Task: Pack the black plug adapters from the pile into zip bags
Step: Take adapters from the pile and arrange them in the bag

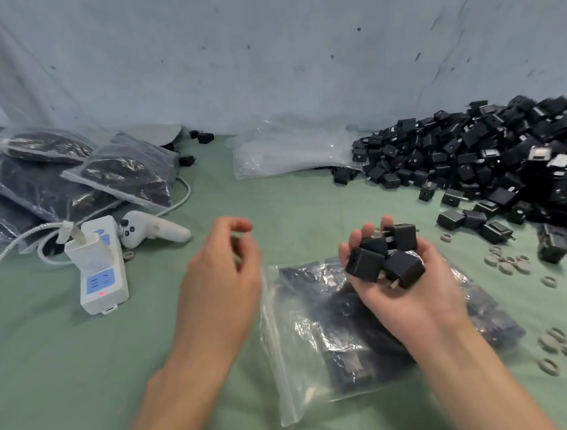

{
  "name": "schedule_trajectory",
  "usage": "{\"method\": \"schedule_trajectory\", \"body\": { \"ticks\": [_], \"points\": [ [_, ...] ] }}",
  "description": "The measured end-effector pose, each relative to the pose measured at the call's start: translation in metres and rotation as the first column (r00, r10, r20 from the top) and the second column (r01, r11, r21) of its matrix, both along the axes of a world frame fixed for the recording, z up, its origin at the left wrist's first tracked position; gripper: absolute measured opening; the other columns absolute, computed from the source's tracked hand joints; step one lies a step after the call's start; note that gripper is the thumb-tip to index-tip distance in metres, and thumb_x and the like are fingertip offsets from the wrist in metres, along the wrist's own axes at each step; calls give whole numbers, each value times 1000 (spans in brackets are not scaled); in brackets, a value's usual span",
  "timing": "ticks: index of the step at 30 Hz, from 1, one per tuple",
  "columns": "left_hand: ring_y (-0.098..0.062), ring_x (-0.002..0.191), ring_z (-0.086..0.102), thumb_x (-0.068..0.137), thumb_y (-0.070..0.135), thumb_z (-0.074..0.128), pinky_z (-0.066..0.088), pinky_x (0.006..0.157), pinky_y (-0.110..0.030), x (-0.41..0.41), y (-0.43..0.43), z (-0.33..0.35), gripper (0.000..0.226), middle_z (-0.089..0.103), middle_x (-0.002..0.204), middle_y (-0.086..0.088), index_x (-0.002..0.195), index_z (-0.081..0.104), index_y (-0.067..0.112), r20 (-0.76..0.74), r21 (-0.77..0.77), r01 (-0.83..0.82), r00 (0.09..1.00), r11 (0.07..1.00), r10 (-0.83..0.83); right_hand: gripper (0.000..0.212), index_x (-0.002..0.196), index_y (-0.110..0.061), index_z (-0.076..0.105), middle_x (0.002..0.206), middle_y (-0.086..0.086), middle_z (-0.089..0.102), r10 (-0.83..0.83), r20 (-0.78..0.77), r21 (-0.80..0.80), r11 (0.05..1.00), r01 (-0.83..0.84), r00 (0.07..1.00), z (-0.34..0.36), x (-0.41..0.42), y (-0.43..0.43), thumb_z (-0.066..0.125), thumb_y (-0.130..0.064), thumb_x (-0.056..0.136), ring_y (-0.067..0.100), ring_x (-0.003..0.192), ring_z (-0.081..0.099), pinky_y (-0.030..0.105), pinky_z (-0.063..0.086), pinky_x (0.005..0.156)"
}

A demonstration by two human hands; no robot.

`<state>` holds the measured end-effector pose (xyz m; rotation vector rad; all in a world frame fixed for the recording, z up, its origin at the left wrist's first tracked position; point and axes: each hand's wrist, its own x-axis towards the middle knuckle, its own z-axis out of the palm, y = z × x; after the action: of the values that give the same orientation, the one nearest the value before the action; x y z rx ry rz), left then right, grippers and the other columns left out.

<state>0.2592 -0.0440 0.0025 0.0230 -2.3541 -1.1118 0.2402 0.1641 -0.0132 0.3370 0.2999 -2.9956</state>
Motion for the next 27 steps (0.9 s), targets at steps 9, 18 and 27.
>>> {"method": "schedule_trajectory", "body": {
  "ticks": [9, 18, 27],
  "points": [
    [2, 80, 55, 86, 58, 51, 50, 73, -29, 17, 42, -18, 27, 51, 106, 23, 109, 42, 47, 106, -51, 306, 948, 951, -300, 24, 98, -14, 73, 103, 12, 70, 75, 100, -15, 997, -73, 992, 1, 0, -38, 51, -26, 94, 32, 92, 69, 45, 57, 79],
    [-7, 78, 61, 90, 44, 56, 46, 69, -29, 9, -43, -19, 26, 64, 82, 14, 115, 52, 37, 296, 31, -85, 952, 996, 72, 27, 103, -7, 75, 101, 16, 71, -69, 152, -30, 997, 74, 986, 0, -6, -16, 53, -21, 95, 30, 85, 72, 46, 60, 72],
    [-1, 93, 50, 90, 45, 61, 42, 85, -22, 29, -35, -46, 25, 43, 96, 25, 113, 52, 43, 376, -256, 292, 908, 922, -183, 27, 100, -7, 74, 104, 13, 70, -72, 78, 23, 997, 70, 994, -10, -5, -11, 53, -24, 97, 24, 96, 70, 39, 61, 74]
  ]
}}
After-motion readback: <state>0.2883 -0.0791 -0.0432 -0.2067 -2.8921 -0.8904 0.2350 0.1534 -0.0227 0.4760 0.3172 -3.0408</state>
